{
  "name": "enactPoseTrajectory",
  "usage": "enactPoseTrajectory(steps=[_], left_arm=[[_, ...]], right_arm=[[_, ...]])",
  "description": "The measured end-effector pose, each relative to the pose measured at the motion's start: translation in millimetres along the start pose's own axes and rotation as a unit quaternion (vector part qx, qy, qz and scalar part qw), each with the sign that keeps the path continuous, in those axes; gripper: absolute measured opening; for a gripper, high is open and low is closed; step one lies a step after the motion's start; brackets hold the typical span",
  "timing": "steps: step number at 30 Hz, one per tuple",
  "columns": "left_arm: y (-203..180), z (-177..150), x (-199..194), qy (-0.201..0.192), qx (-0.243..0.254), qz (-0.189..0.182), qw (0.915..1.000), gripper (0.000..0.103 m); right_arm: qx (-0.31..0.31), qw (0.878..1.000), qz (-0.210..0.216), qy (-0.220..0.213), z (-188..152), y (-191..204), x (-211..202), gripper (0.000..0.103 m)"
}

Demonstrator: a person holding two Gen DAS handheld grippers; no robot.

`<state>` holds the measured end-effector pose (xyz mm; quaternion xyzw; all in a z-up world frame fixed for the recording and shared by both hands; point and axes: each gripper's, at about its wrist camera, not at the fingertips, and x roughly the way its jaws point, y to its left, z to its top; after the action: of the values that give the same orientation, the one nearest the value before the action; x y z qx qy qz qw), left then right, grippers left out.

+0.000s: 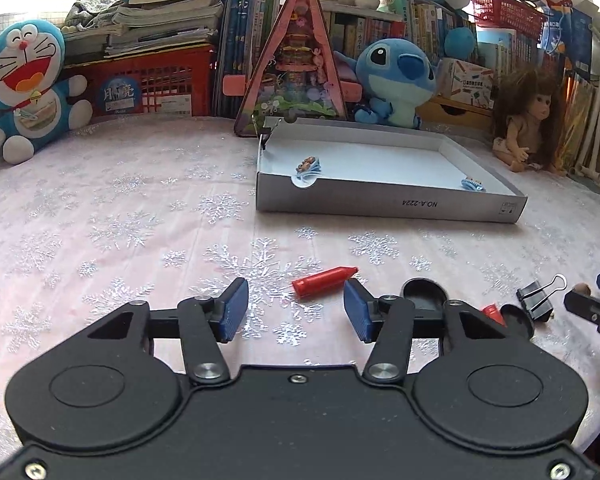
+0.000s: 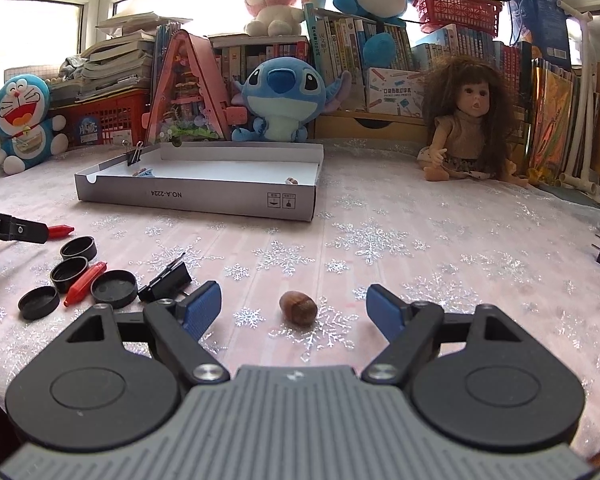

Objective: Organize rigid objects
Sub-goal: 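Move the left gripper to the red crayon while the right approaches another brown nut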

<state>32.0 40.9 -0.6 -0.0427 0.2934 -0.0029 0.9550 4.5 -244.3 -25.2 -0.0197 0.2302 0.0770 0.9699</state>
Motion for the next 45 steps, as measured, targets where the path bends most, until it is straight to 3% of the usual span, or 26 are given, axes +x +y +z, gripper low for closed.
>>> enactPoseTrajectory(steps=[3, 8, 11, 14, 17, 24, 30, 37, 41, 43, 45], left_arm=[[-12, 2, 3, -0.007, -0.019, 0.004, 0.9998, 0.066], [-23, 6, 22, 0.008, -0.063, 0.028, 0.9976, 0.065], [-31, 4, 26, -0.004, -0.059, 0.049, 0.9970, 0.062], [-39, -1, 27, -0.012, -0.041, 0.062, 0.9972, 0.047], [-37, -2, 23, -0.013, -0.042, 0.051, 0.9977, 0.043], [-27, -11, 3, -0.013, -0.054, 0.054, 0.9970, 0.051], [-22, -20, -12, -0.019, -0.021, 0.058, 0.9979, 0.053], [-26, -19, -9, -0.016, -0.045, 0.061, 0.9970, 0.057], [-39, -17, 2, -0.017, -0.043, 0.077, 0.9960, 0.054], [-45, -17, 5, -0.020, -0.033, 0.080, 0.9960, 0.047], [-49, -18, 8, -0.024, -0.019, 0.083, 0.9961, 0.042]], right_arm=[[-0.001, 1.000, -0.007, 0.003, -2, 2, 1, 0.087], [0.001, 1.000, -0.020, 0.008, -5, 6, 3, 0.087], [0.002, 1.000, -0.028, 0.006, -6, 8, 3, 0.087], [0.003, 0.999, -0.035, 0.004, -7, 10, 3, 0.087], [0.004, 0.999, -0.036, 0.002, -8, 11, 2, 0.087], [0.008, 0.999, -0.035, 0.001, -9, 10, 2, 0.087], [0.008, 0.999, -0.033, 0.002, -9, 10, 2, 0.087], [0.019, 0.999, -0.040, 0.003, -8, 12, 2, 0.087], [0.028, 0.998, -0.047, 0.005, -5, 14, 2, 0.078], [0.030, 0.998, -0.046, 0.008, -3, 16, 3, 0.074], [0.029, 0.999, -0.042, 0.009, -2, 18, 4, 0.062]])
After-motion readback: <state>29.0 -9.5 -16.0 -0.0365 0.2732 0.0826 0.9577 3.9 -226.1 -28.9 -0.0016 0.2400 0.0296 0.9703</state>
